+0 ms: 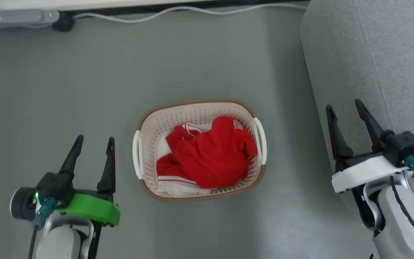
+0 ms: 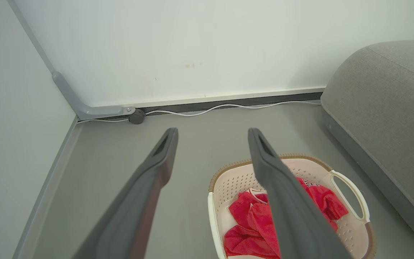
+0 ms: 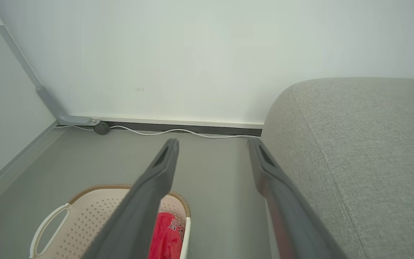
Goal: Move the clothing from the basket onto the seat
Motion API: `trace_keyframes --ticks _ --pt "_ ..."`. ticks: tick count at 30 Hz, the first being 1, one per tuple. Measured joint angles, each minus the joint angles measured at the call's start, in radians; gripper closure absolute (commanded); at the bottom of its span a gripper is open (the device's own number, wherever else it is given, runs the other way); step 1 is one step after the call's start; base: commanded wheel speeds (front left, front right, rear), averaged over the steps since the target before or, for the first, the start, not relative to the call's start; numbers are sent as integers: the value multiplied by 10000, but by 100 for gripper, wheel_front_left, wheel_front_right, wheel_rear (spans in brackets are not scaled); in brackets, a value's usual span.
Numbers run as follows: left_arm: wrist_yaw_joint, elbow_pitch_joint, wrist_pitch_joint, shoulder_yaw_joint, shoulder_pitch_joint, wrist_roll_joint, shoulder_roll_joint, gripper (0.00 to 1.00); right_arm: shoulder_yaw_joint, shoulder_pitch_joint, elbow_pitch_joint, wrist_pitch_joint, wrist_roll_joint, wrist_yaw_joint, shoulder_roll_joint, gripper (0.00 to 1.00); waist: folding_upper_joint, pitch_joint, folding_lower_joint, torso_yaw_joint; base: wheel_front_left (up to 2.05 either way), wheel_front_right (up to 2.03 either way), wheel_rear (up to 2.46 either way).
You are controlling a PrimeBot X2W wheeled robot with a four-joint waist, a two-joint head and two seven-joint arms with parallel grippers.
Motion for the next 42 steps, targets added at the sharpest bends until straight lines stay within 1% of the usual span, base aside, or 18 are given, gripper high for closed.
trace_keyframes --ticks 6,9,13,15,21,22,23,27,29,31,35,37,42 --pt "-86 13 2 -255 -860 -10 -188 0 -73 -563 -234 -23 -100 92 29 0 0 846 0 -11 0 0 0" --pt "-146 4 48 -564 -1410 13 -249 0 -142 -909 -378 -23 -107 102 42 0 0 1271 0 -21 0 0 0" --pt "-190 -12 359 -1045 -2168 65 -345 0 -215 -1390 -617 -25 -190 163 92 0 0 1843 1 -55 0 0 0" --pt "-267 8 548 -1237 -2498 113 -378 0 -228 -1663 -769 -25 -247 205 119 0 0 2127 1 -90 0 0 0" --pt "-284 249 1323 -1843 -3310 433 -437 0 -259 -2369 -1099 -25 -336 265 324 0 0 2968 1 -304 0 0 0" --pt "-284 249 1323 -1843 -3310 433 -437 0 -259 -2369 -1099 -25 -336 265 324 0 0 2968 1 -304 0 0 0" --pt "-311 332 1486 -1941 -3395 464 -443 0 -261 -2455 -1137 -25 -351 322 355 0 0 3104 2 -354 0 0 0" --pt "-360 568 2132 -2161 -3622 514 -454 0 -272 -2845 -1313 -25 -366 337 479 0 0 3649 1 -593 0 0 0" --pt "-360 637 2395 -2201 -3764 602 -454 0 -280 -3074 -1415 -25 -366 345 604 0 0 3920 2 -727 0 0 0" --pt "-360 671 2642 -2196 -3970 600 -454 0 -291 -3286 -1532 -25 -364 424 759 0 0 4190 2 -862 0 0 0" --pt "-360 708 3193 -2111 -4364 562 -458 0 -362 -3682 -1776 -27 -345 435 999 0 0 4744 2 -1141 0 0 0" --pt "-360 790 3404 -2019 -4514 431 -468 0 -364 -3870 -1787 -27 -343 510 1055 0 0 5016 2 -1283 0 0 0" --pt "-362 1028 3908 -1887 -4598 -90 -468 0 -387 -4030 -1745 -27 -278 514 1237 0 0 5562 2 -1675 0 0 0"
